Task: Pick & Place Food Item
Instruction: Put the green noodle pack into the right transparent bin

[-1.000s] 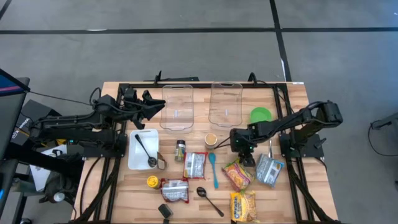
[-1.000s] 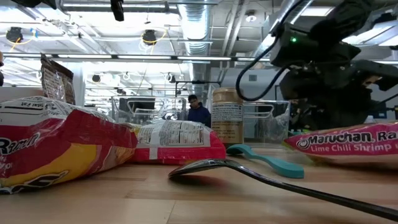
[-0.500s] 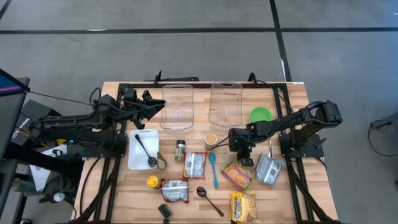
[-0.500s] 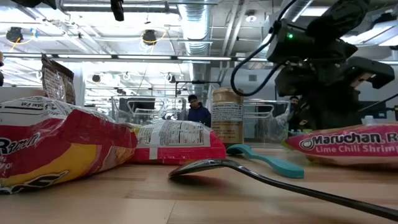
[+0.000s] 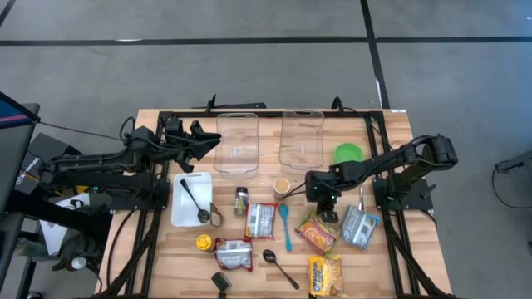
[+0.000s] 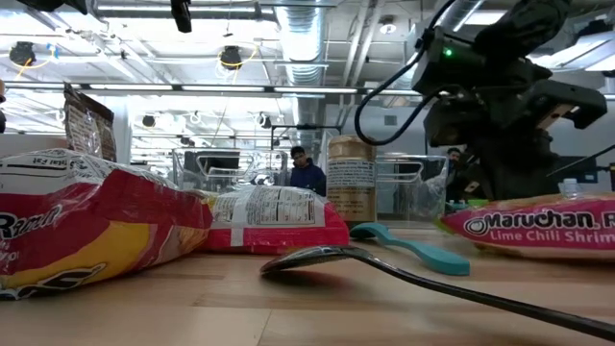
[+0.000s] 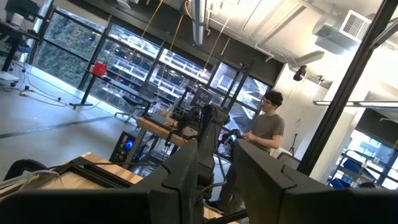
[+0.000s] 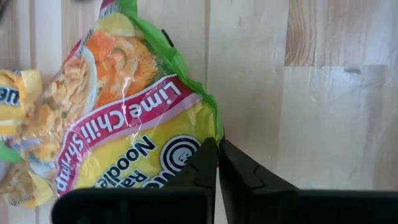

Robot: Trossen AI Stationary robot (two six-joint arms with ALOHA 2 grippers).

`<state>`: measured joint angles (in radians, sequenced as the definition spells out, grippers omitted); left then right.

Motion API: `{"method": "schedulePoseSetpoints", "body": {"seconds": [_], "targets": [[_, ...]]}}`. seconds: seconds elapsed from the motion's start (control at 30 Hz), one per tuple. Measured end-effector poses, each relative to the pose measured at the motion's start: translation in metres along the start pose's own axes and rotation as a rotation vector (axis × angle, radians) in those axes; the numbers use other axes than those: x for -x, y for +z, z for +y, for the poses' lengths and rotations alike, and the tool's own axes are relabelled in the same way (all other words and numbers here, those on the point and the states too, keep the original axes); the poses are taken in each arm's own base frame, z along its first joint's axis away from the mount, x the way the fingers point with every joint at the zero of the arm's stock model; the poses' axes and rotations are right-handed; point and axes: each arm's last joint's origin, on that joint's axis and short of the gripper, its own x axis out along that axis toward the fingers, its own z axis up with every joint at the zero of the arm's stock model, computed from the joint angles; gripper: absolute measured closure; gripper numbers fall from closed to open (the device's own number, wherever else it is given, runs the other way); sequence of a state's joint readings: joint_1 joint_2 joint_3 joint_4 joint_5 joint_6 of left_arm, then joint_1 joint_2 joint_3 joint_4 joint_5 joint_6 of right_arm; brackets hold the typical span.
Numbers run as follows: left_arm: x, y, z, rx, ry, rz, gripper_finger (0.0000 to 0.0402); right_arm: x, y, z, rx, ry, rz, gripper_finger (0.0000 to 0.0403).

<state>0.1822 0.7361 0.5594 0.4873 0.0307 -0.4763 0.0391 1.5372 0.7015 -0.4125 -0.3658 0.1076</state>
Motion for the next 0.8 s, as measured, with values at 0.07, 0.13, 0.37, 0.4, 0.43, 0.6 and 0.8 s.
{"method": "schedulePoseSetpoints", "body": {"seconds": [0.07,0.13,0.37,0.4,0.43,0.6,0.8], "targets": [[0.0,0.0,0.0,0.0,0.0,0.0,0.03,0.002,0.003,0.001,-0.011,0.001,-0.002,0.04],[0.0,0.0,0.0,0.0,0.0,0.0,0.03,0.004,0.008,0.004,-0.003,0.003,-0.009,0.0401],[0.0,0.0,0.0,0.0,0.0,0.0,0.03,0.015,0.026,0.017,0.034,0.014,-0.053,0.0402],[0.0,0.0,0.0,0.0,0.0,0.0,0.03,0.016,0.028,0.019,0.039,0.014,-0.054,0.0402],[0.0,0.0,0.0,0.0,0.0,0.0,0.03,0.018,0.03,0.022,0.043,0.015,-0.053,0.0402],[0.0,0.0,0.0,0.0,0.0,0.0,0.03,0.03,0.041,0.036,0.067,0.002,-0.037,0.0402],[0.0,0.0,0.0,0.0,0.0,0.0,0.03,0.047,0.054,0.056,0.114,0.007,-0.015,0.0403]]}}
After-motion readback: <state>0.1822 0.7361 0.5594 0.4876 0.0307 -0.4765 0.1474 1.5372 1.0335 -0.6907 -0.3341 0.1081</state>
